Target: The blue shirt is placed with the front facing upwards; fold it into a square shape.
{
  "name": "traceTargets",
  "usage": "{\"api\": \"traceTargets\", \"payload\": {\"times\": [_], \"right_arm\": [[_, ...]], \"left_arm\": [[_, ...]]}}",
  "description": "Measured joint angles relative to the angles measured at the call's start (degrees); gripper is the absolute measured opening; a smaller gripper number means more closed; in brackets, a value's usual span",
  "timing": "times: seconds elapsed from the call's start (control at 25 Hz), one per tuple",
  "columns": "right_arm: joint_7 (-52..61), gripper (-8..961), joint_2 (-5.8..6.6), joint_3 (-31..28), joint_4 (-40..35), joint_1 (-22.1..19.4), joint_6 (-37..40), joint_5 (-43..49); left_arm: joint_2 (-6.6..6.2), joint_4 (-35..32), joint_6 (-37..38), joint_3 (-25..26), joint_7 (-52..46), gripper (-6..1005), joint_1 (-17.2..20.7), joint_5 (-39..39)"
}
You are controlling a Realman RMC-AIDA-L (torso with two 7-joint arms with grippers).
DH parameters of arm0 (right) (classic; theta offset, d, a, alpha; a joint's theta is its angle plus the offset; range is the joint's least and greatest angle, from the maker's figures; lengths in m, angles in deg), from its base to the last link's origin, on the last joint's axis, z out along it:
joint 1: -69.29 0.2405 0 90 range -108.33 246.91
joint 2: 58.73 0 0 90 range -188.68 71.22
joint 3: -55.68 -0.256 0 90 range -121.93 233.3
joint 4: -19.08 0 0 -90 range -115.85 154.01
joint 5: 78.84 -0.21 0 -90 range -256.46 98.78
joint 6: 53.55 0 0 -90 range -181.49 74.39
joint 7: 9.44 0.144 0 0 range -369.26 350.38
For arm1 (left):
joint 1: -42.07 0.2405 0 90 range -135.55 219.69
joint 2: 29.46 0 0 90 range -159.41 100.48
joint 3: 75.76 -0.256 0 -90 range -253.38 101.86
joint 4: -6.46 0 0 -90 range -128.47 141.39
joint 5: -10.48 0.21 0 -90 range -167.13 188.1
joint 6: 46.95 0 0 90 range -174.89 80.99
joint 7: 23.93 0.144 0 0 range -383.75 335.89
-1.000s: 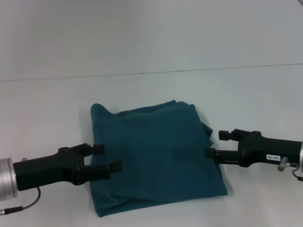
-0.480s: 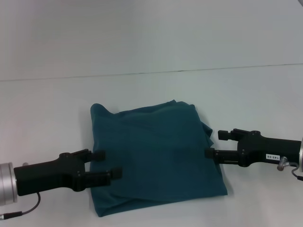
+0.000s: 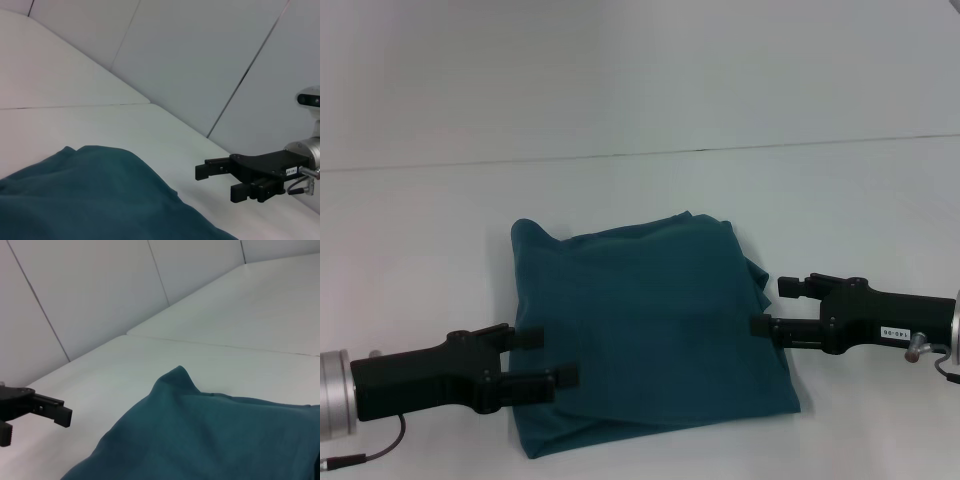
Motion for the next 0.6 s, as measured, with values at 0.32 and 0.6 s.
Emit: {"api": "traceTargets", "payload": {"times": [0.32,0.6], "right_arm": [[0.04,916,-0.11,-0.04,0.00,0.00,0.01,0.00],[0.04,916,-0.04,0.01,0.00,0.00,0.01,0.00]], "left_arm": [[0.00,-0.01,0.00,0.00,-0.08,919,-0.07,0.09],[-0.07,0.07,0.00,0.00,-0.05,919,-0.20,0.14]]}}
